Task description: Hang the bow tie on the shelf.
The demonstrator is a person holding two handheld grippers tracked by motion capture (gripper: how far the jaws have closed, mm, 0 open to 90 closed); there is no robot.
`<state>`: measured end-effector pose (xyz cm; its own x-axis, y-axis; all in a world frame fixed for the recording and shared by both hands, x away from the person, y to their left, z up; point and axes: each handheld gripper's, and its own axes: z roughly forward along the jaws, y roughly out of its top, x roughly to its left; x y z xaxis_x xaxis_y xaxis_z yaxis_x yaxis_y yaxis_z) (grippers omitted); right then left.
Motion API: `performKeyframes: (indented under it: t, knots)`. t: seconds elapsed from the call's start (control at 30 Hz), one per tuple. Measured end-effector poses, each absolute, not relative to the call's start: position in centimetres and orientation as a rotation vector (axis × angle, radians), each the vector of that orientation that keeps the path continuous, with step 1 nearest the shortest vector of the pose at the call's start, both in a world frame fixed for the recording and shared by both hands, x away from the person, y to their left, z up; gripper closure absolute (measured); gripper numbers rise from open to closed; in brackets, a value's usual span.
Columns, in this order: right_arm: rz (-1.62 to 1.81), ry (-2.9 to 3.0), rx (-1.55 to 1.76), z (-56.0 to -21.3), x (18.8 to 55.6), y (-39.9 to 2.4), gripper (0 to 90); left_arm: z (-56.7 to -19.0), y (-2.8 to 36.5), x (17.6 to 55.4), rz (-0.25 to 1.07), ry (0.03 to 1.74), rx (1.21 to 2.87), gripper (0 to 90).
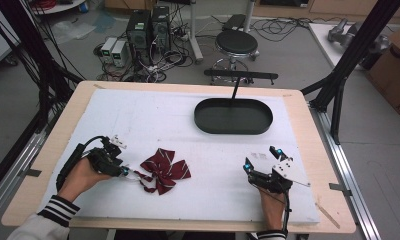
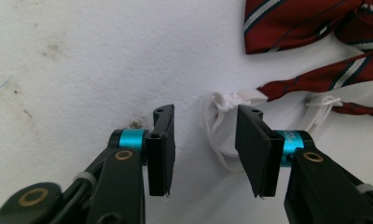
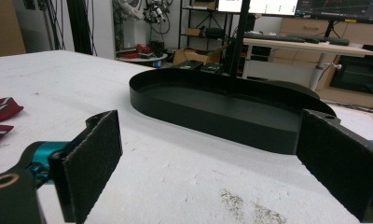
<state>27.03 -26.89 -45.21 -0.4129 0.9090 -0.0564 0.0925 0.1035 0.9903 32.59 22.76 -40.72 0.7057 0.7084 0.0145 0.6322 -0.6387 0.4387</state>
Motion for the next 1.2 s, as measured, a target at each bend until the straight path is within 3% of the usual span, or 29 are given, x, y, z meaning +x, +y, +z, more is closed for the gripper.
performKeyframes:
  t: [0.37, 0.8, 1.2]
  knots:
    - [1.391, 1.640, 0.999, -45.21, 27.05, -26.91, 6.7, -41.22, 22.61, 32.47, 0.251, 1.032, 2.543, 57.5]
    - [1.392, 1.639, 1.001, -45.21, 27.04, -26.89, 6.7, -41.26, 22.54, 32.81, 0.202, 1.049, 2.533, 81.5]
    - [1.393, 1.635, 1.001, -45.21, 27.05, -26.91, 6.7, -40.88, 22.81, 32.37, 0.270, 0.991, 2.480, 86.8]
